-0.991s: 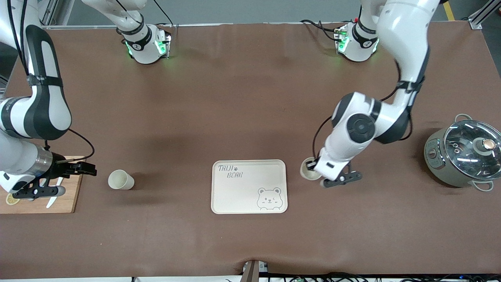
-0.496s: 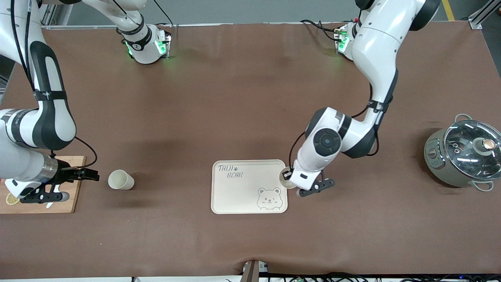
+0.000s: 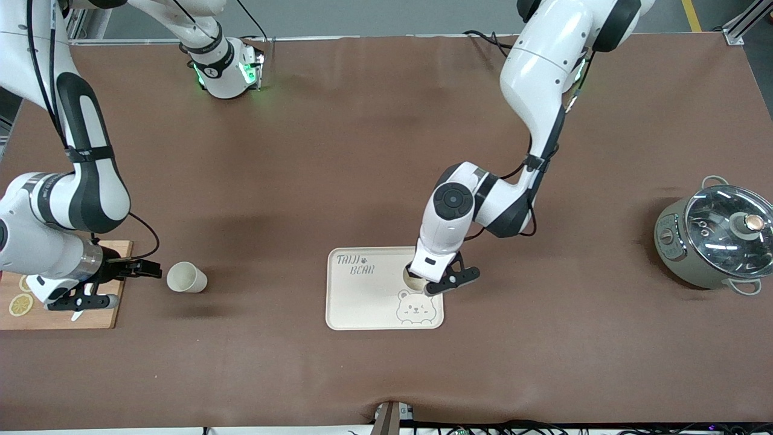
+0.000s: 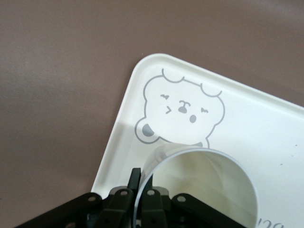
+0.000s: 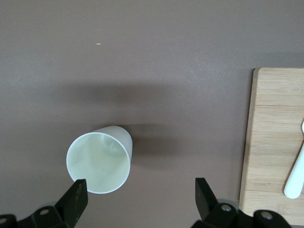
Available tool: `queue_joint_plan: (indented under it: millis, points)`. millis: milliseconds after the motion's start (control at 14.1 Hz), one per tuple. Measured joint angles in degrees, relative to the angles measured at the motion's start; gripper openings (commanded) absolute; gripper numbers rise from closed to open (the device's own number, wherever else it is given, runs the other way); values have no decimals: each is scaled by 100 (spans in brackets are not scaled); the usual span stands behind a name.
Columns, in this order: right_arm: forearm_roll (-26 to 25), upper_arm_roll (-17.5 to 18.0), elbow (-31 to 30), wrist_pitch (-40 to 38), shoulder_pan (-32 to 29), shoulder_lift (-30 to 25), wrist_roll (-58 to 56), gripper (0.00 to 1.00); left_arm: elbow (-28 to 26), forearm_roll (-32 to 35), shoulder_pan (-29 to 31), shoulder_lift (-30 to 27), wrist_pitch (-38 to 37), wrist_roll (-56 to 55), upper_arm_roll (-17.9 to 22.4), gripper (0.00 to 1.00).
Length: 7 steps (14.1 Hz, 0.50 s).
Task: Place white IKEA cup upright on tray with both arms
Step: 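Carry the cup onto the tray with the left gripper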
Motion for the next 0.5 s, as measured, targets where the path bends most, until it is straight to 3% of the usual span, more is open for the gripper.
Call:
queue_joint_plan:
  millis: [142, 212, 283, 496]
  points:
    - [1, 1, -99, 234, -1, 0, 0, 100, 9, 0, -13, 170, 193, 0, 7, 0]
    - [2, 3, -191, 404, -1, -1, 0, 100, 12, 0, -10, 231, 249, 0, 18, 5]
    - [2, 4, -297, 567, 0, 0, 0, 100, 19, 0, -5, 251, 280, 0, 22, 99]
    - [2, 7, -498, 875, 0, 0, 0, 100, 72, 0, -2, 251, 281, -26, 46, 100]
